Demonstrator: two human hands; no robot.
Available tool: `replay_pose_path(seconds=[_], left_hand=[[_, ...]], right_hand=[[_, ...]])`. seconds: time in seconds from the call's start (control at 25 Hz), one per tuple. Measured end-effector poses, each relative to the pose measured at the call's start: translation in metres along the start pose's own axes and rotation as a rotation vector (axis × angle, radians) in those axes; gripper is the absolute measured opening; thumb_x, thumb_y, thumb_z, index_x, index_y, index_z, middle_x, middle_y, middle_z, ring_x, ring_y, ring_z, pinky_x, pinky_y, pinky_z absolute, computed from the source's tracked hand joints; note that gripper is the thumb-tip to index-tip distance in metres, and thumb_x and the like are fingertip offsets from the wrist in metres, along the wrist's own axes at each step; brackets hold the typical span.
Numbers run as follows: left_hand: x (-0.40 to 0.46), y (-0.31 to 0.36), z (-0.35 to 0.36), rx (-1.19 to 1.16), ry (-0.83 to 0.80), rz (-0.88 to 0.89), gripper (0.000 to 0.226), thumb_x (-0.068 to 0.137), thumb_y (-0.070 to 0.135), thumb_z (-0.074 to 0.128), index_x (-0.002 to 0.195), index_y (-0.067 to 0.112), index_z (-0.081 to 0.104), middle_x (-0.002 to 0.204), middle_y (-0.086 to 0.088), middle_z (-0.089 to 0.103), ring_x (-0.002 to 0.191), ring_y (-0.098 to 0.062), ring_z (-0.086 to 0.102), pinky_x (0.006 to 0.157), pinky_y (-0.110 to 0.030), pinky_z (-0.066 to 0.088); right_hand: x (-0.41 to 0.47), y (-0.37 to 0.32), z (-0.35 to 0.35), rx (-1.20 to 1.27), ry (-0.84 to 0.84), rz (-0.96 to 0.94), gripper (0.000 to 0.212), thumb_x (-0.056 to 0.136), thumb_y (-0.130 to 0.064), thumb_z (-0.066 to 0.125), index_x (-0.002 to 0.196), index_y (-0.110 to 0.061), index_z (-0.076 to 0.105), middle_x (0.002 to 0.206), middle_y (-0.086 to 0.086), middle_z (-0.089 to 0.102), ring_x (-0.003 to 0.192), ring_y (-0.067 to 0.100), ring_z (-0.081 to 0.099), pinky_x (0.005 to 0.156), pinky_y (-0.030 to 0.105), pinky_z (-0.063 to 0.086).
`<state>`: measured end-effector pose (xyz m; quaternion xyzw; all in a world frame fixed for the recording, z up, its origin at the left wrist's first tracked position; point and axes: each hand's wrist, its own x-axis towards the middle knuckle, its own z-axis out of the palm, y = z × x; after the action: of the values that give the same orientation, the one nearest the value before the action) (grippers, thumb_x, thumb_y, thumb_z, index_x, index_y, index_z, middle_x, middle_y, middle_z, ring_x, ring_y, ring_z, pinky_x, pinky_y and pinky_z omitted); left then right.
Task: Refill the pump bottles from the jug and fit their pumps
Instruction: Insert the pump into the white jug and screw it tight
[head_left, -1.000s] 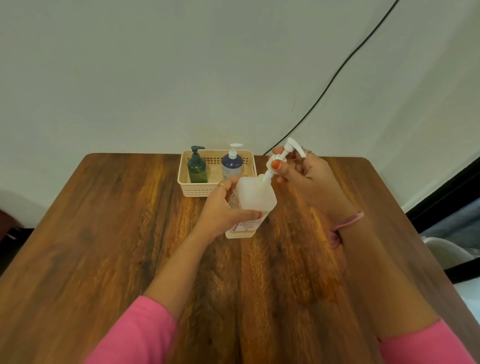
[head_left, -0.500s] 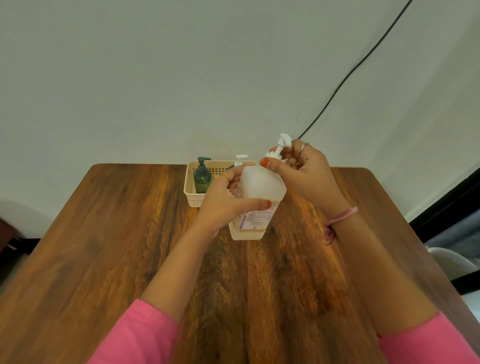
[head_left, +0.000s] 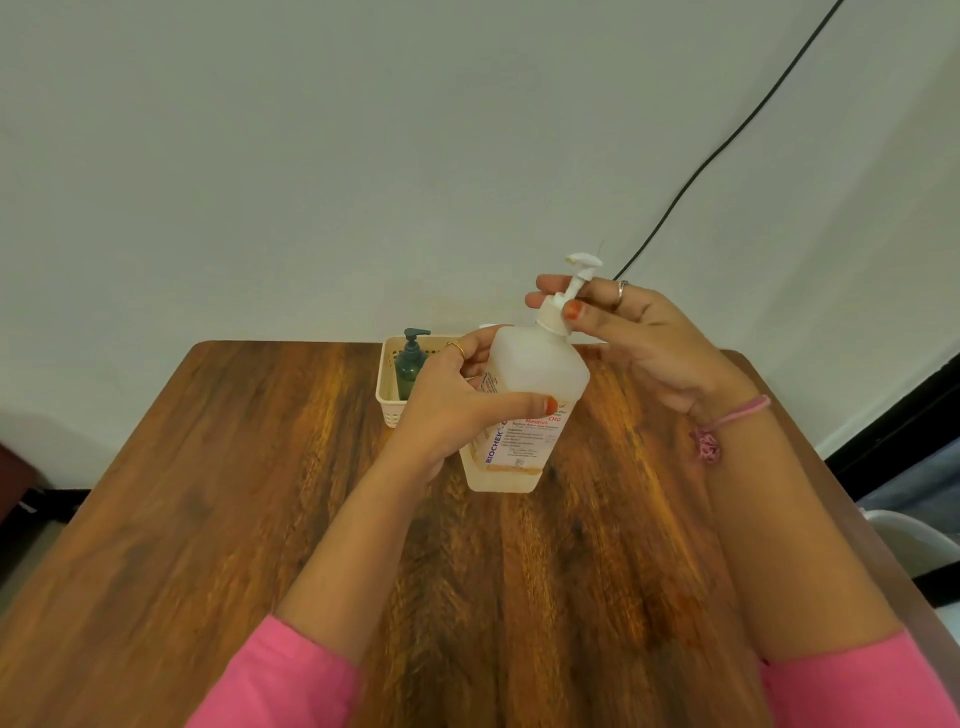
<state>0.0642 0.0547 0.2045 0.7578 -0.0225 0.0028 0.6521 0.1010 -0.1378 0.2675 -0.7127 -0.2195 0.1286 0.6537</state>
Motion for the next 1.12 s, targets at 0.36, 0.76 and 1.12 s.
replay_pose_path(seconds=[0.36,0.76,1.12], left_hand=[[-0.003,0.002,-0.001,-0.032,0.028,0.002,0.079,0.057,0.024,0.092,0.127,0.027,0.057,0.113,0.007,0.068,0.106,-0.01,0.065,0.091,-0.039,0.056],[-0.001,0.002,-0.001,-0.031,0.023,0.04,0.083,0.05,0.035,0.092,0.125,0.028,0.059,0.114,0.005,0.069,0.108,-0.014,0.065,0.092,-0.043,0.056],[-0.003,0.006,0.0,-0.059,0.04,0.039,0.077,0.053,0.025,0.093,0.123,0.025,0.061,0.111,0.004,0.07,0.105,-0.011,0.065,0.092,-0.04,0.056]], right_hand=[[0.01,0.007,0.017,-0.105,0.204,0.058,0.051,0.067,-0.043,0.077,0.107,-0.016,0.061,0.108,0.005,0.066,0.088,0.013,0.066,0.07,0.029,0.055],[0.013,0.012,0.018,-0.098,0.181,0.072,0.061,0.065,-0.048,0.081,0.115,-0.021,0.061,0.12,0.0,0.063,0.105,0.016,0.064,0.082,0.035,0.056],[0.015,0.012,0.033,-0.138,0.338,0.053,0.059,0.062,-0.045,0.084,0.104,-0.011,0.061,0.104,0.011,0.07,0.093,0.025,0.069,0.076,0.04,0.059]])
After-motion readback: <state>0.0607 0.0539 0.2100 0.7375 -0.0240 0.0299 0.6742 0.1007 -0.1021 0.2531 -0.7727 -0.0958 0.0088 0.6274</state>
